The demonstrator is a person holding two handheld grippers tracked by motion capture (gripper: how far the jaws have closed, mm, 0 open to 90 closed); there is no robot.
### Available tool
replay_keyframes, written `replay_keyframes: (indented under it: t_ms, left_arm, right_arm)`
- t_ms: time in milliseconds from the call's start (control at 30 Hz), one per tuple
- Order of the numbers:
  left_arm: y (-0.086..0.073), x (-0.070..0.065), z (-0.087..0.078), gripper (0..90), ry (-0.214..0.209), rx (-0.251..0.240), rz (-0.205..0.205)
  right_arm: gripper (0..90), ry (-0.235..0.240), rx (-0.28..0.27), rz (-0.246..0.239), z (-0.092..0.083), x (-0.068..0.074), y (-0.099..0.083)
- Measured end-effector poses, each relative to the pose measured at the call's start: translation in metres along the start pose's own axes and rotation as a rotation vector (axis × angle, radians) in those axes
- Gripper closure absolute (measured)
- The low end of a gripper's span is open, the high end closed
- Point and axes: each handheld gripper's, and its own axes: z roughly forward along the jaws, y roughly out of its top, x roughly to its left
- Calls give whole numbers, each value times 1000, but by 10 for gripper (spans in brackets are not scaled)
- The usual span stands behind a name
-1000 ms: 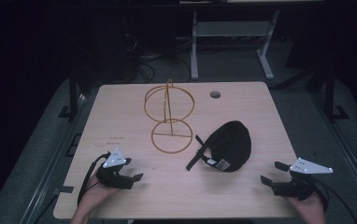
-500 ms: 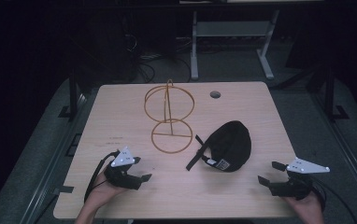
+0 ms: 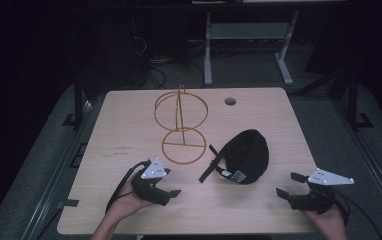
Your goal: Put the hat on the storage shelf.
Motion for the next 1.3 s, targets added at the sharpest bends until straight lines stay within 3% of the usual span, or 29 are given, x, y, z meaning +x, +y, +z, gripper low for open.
replay_keyframes:
  t_ms: [333, 800, 1133, 1300]
  left_arm:
    - [33, -14, 10, 216, -77, -18, 45]
    - [84, -36, 38, 217, -158, -32, 115]
    - [113, -46, 64, 231, -182, -2, 172]
    - [125, -51, 78, 246, -189, 9, 171]
  right_arm:
    - [144, 10, -8, 3, -1, 2, 0]
    - [142, 25, -6, -3, 0, 3, 0]
    - [142, 35, -17, -3, -1, 2, 1]
    - [142, 43, -29, -2, -2, 3, 3]
